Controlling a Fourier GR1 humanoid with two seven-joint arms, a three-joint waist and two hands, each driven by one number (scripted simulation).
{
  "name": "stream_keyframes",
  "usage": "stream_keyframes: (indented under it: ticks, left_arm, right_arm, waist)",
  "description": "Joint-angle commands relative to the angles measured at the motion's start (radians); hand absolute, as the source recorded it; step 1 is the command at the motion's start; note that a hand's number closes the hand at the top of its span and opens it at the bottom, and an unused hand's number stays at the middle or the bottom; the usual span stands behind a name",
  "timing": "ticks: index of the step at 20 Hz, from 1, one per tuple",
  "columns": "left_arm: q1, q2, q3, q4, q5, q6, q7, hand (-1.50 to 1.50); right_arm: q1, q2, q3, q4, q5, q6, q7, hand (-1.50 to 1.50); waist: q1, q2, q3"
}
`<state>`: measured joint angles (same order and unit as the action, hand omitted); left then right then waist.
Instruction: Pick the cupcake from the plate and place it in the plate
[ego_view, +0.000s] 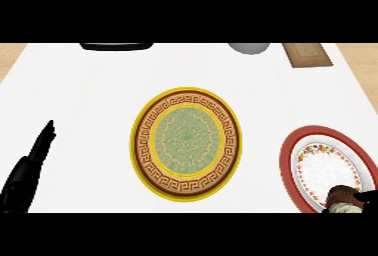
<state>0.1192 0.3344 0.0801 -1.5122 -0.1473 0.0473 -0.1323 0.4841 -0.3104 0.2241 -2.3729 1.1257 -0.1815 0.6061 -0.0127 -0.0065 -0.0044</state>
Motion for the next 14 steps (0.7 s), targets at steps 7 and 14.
stream_keyframes:
  ticks: [7,14]
  left_arm:
    - [-0.046,-0.017,-0.020,0.013,-0.021,-0.002,0.015,0.00]
    - [-0.047,-0.055,-0.050,0.014,-0.050,0.010,0.021,0.00]
  right_arm:
    - [-0.396,0.173,0.373,-0.070,0.289,0.248,0.257,1.50]
    - [-0.850,0.307,0.407,0.273,0.212,0.300,0.534,1.50]
  waist:
    - [0.030,0.007,-0.001]
    - [0.039,0.010,0.003]
